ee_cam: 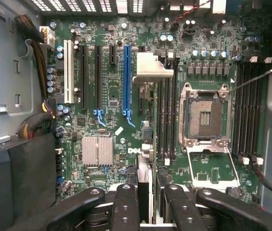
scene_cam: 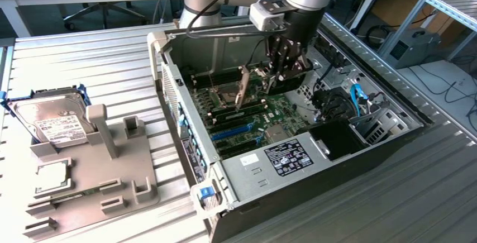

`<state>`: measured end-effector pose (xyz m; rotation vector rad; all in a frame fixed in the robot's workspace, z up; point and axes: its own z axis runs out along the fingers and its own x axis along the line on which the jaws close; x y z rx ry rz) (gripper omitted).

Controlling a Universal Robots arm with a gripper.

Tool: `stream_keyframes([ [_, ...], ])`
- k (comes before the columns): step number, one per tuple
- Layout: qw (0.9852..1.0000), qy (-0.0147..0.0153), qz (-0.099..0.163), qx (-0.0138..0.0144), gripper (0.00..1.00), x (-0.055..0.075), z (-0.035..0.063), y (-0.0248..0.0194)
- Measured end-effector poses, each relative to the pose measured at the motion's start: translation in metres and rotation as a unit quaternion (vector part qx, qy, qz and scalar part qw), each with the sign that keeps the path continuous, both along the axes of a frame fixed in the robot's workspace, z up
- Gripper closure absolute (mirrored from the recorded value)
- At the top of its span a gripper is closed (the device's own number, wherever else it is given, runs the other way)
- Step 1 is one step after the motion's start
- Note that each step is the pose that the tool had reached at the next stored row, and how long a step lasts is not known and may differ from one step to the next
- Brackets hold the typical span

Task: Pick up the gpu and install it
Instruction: 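Insert the gpu into the slot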

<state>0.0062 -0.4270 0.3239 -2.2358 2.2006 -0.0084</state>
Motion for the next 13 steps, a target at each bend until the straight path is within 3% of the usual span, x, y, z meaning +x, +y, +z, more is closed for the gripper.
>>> stream_keyframes([
  [13, 1.0000, 0.0000, 0.000, 0.0000, 0.74, -0.0055, -0.0007, -0.0016],
])
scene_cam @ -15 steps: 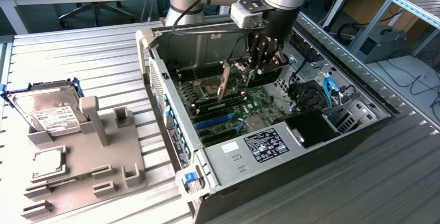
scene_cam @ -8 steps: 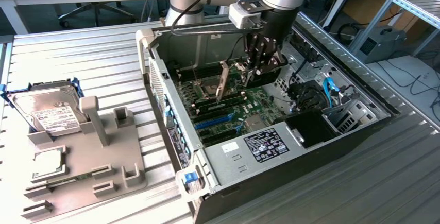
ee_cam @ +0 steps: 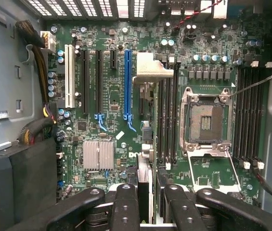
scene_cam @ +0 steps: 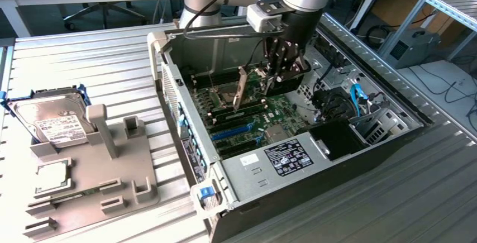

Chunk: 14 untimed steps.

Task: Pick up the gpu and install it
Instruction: 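Insert the gpu into the slot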

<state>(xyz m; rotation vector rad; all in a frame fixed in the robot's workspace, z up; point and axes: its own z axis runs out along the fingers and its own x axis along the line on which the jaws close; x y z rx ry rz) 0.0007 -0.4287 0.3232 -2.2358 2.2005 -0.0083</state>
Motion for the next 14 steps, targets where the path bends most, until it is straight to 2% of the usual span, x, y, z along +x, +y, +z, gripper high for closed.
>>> stream_keyframes([
  [14, 1.0000, 0.0000, 0.000, 0.0000, 0.74, -0.0009, -0.0013, -0.0038],
])
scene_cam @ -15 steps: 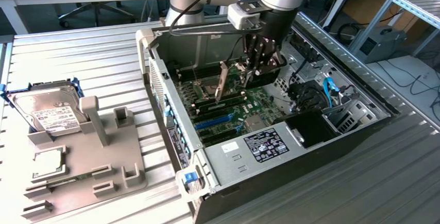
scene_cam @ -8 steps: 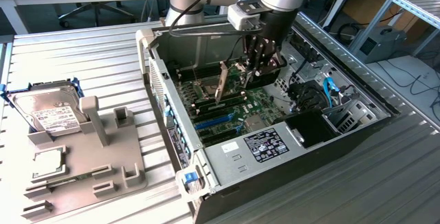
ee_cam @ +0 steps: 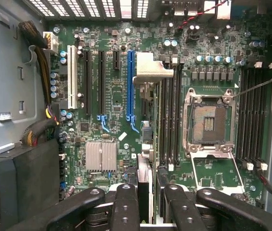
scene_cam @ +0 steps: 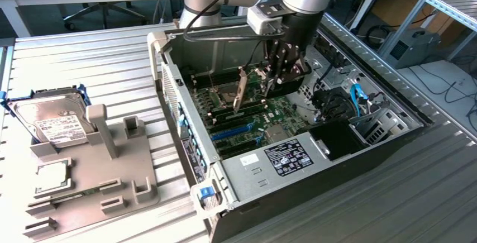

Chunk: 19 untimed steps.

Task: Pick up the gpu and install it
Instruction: 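Insert the gpu into the slot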

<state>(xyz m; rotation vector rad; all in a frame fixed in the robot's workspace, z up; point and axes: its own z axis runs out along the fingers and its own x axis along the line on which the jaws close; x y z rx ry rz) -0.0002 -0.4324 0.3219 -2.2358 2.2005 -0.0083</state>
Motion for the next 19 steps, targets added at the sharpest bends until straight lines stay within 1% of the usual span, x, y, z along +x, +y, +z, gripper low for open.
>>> stream_keyframes([
  [6, 1.0000, 0.0000, 0.000, 0.0000, 0.74, -0.0007, -0.0002, -0.0003],
  [8, 1.0000, 0.0000, 0.000, 0.0000, 0.74, -0.0042, -0.0039, -0.0027],
  [19, 1.0000, 0.0000, 0.000, 0.0000, 0.74, -0.0046, -0.0045, -0.0057],
])
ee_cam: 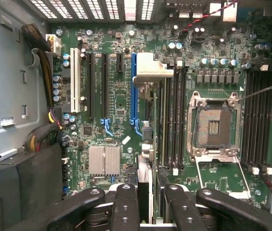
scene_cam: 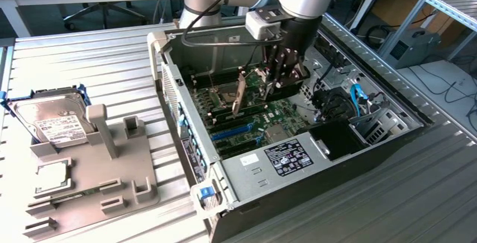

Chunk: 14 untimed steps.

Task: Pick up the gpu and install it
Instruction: 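Insert the gpu into the slot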

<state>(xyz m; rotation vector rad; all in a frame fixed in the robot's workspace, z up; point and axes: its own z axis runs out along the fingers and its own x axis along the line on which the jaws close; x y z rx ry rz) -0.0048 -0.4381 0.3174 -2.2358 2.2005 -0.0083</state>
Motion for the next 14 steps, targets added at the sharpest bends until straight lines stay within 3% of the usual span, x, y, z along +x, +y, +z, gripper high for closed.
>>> stream_keyframes([
  [14, 1.0000, 0.0000, 0.000, 0.0000, 0.74, -0.0003, -0.0005, -0.0030],
])
